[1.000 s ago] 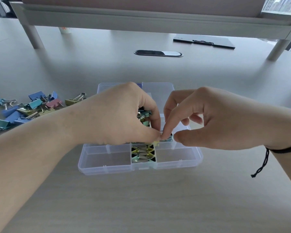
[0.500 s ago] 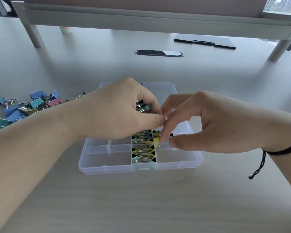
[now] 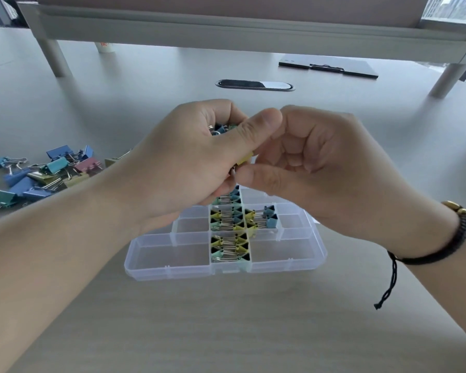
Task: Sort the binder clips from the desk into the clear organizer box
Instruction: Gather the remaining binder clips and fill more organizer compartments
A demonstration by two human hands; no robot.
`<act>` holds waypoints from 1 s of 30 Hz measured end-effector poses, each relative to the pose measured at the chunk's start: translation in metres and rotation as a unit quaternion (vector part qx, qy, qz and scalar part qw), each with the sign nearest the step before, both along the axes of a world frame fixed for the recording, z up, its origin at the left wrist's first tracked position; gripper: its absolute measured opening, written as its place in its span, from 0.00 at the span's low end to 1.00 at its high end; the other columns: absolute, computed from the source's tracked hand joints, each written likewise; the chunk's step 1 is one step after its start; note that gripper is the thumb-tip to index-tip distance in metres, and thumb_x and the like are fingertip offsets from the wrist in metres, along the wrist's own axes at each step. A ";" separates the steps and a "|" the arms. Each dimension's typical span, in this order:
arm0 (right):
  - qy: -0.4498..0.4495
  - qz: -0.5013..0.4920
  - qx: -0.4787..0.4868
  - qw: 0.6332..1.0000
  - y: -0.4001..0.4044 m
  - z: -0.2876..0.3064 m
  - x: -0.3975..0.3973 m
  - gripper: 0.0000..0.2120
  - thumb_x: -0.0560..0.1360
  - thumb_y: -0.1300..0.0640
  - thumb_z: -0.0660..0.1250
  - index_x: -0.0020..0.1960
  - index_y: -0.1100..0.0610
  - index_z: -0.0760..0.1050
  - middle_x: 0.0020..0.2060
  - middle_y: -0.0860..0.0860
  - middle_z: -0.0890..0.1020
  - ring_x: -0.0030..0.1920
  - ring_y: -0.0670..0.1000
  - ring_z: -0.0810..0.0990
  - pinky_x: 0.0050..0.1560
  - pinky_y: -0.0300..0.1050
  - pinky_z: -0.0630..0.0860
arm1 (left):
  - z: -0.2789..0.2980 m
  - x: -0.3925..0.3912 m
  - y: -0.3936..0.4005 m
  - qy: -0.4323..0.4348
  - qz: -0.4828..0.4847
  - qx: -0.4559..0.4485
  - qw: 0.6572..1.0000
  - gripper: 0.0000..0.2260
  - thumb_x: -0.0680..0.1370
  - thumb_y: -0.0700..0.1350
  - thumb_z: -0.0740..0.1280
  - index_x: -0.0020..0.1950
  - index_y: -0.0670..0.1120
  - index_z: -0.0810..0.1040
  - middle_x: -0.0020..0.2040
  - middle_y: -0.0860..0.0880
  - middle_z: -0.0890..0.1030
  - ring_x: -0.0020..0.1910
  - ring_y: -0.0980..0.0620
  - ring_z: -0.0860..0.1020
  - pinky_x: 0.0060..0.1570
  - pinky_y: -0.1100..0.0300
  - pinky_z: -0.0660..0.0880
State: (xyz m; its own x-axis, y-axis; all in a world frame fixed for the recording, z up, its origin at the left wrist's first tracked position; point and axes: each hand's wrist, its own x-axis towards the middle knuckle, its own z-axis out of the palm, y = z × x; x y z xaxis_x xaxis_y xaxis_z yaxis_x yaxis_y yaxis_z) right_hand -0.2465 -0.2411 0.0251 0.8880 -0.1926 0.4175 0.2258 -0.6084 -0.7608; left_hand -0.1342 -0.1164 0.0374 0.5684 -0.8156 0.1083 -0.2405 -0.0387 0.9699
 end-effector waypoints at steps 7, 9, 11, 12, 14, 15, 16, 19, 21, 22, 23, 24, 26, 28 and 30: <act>0.003 -0.031 0.040 0.999 0.002 0.001 -0.001 0.08 0.69 0.59 0.77 0.43 0.61 0.80 0.35 0.55 0.85 0.33 0.52 0.82 0.37 0.54 0.81 | -0.002 -0.003 -0.001 0.004 -0.010 0.008 1.000 0.17 0.72 0.59 0.66 0.42 0.44 0.76 0.23 0.49 0.71 0.21 0.51 0.64 0.20 0.68 0.60; 0.000 -0.054 0.029 0.998 0.003 0.002 -0.002 0.06 0.71 0.59 0.76 0.41 0.61 0.81 0.35 0.55 0.86 0.34 0.55 0.84 0.37 0.56 0.82 | -0.003 -0.002 -0.001 0.016 -0.014 0.010 1.000 0.15 0.74 0.57 0.66 0.40 0.46 0.76 0.24 0.49 0.73 0.20 0.52 0.65 0.20 0.69 0.60; 0.001 -0.068 0.019 0.998 0.003 0.004 -0.002 0.05 0.71 0.59 0.75 0.39 0.59 0.81 0.34 0.53 0.86 0.32 0.51 0.83 0.34 0.49 0.81 | -0.002 -0.002 -0.001 0.043 -0.026 0.011 0.999 0.13 0.71 0.56 0.68 0.37 0.47 0.75 0.24 0.50 0.72 0.19 0.53 0.65 0.20 0.70 0.59; 0.004 -0.069 0.026 0.997 0.003 0.004 -0.002 0.06 0.70 0.58 0.75 0.39 0.59 0.81 0.34 0.53 0.86 0.31 0.49 0.82 0.32 0.45 0.79 | -0.002 -0.002 0.000 0.062 -0.035 0.012 0.997 0.12 0.70 0.55 0.69 0.35 0.47 0.75 0.24 0.50 0.72 0.19 0.53 0.65 0.20 0.71 0.58; 0.014 -0.064 0.066 0.996 0.002 0.006 -0.002 0.06 0.68 0.57 0.74 0.38 0.60 0.80 0.34 0.55 0.86 0.30 0.49 0.81 0.31 0.42 0.76 | 0.000 0.000 0.001 0.100 -0.056 0.017 0.993 0.12 0.69 0.54 0.69 0.33 0.48 0.74 0.26 0.48 0.72 0.19 0.54 0.64 0.20 0.71 0.57; 0.019 -0.059 0.089 0.994 0.001 0.006 -0.002 0.06 0.68 0.58 0.72 0.39 0.61 0.80 0.33 0.55 0.86 0.31 0.50 0.81 0.31 0.43 0.76 | 0.001 0.001 0.002 0.115 -0.066 0.022 0.991 0.11 0.70 0.53 0.69 0.32 0.48 0.74 0.27 0.47 0.73 0.19 0.54 0.64 0.19 0.71 0.56; 0.022 -0.054 0.113 0.992 0.000 0.006 -0.001 0.07 0.68 0.59 0.71 0.39 0.63 0.80 0.33 0.55 0.86 0.31 0.52 0.81 0.32 0.45 0.77 | 0.002 0.002 0.002 0.126 -0.074 0.029 0.989 0.12 0.70 0.52 0.69 0.32 0.47 0.74 0.28 0.47 0.73 0.19 0.55 0.64 0.19 0.72 0.56; 0.031 -0.037 0.182 0.982 -0.001 0.007 0.000 0.06 0.68 0.61 0.70 0.38 0.65 0.79 0.32 0.54 0.85 0.31 0.54 0.80 0.35 0.47 0.79 | 0.003 0.007 0.003 0.146 -0.088 0.052 0.984 0.12 0.71 0.52 0.68 0.36 0.44 0.74 0.31 0.47 0.73 0.20 0.56 0.64 0.18 0.72 0.55; 0.037 -0.030 0.233 0.971 -0.003 0.010 0.000 0.04 0.68 0.62 0.69 0.37 0.63 0.79 0.33 0.58 0.84 0.32 0.54 0.80 0.36 0.47 0.80 | 0.004 0.009 0.003 0.162 -0.092 0.061 0.981 0.11 0.71 0.52 0.68 0.37 0.44 0.76 0.31 0.48 0.72 0.20 0.57 0.63 0.18 0.72 0.55; 0.039 -0.026 0.260 0.964 -0.004 0.011 0.000 0.03 0.68 0.62 0.69 0.37 0.62 0.79 0.34 0.59 0.84 0.32 0.54 0.81 0.36 0.47 0.80 | 0.004 0.010 0.003 0.167 -0.093 0.063 0.980 0.10 0.70 0.52 0.69 0.35 0.45 0.77 0.31 0.48 0.73 0.20 0.57 0.63 0.18 0.72 0.55; 0.040 -0.021 0.285 0.957 -0.006 0.012 -0.001 0.03 0.68 0.62 0.69 0.36 0.61 0.80 0.35 0.60 0.84 0.33 0.54 0.82 0.37 0.46 0.81 | 0.005 0.011 0.003 0.169 -0.091 0.062 0.980 0.10 0.69 0.51 0.69 0.33 0.47 0.77 0.30 0.48 0.73 0.20 0.57 0.63 0.18 0.72 0.56; 0.039 -0.017 0.307 0.951 -0.008 0.014 -0.001 0.04 0.68 0.62 0.68 0.35 0.60 0.80 0.36 0.61 0.84 0.34 0.55 0.83 0.38 0.47 0.81 | 0.006 0.013 0.004 0.165 -0.086 0.061 0.981 0.09 0.68 0.51 0.70 0.32 0.47 0.78 0.30 0.48 0.73 0.19 0.57 0.63 0.18 0.72 0.56; 0.034 -0.007 0.339 0.940 -0.011 0.017 -0.003 0.06 0.68 0.63 0.67 0.34 0.58 0.80 0.38 0.61 0.85 0.38 0.57 0.85 0.41 0.47 0.82 | 0.007 0.017 0.005 0.128 -0.062 0.060 0.988 0.08 0.68 0.50 0.72 0.33 0.47 0.79 0.30 0.48 0.73 0.19 0.55 0.63 0.18 0.71 0.56; 0.028 0.000 0.363 0.932 -0.015 0.020 -0.004 0.07 0.70 0.64 0.67 0.34 0.58 0.79 0.41 0.61 0.86 0.42 0.57 0.86 0.45 0.48 0.83 | 0.007 0.020 0.006 0.004 -0.025 0.080 0.996 0.06 0.72 0.48 0.73 0.37 0.48 0.81 0.28 0.48 0.75 0.20 0.54 0.65 0.18 0.67 0.59; 0.025 0.005 0.371 0.928 -0.018 0.021 -0.005 0.06 0.70 0.65 0.68 0.36 0.58 0.78 0.43 0.60 0.86 0.44 0.56 0.87 0.46 0.47 0.83 | 0.006 0.022 0.006 -0.165 -0.004 0.110 0.980 0.05 0.71 0.52 0.74 0.39 0.52 0.83 0.27 0.53 0.78 0.21 0.57 0.70 0.20 0.66 0.67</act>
State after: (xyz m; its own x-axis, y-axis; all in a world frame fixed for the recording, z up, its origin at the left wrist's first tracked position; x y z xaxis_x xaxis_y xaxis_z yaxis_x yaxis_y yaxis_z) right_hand -0.2518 -0.2595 0.0458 0.9059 -0.4025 0.1314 0.1815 0.0887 -0.9794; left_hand -0.1119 -0.1099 0.0432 0.5262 -0.8438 0.1055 -0.5406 -0.2361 0.8075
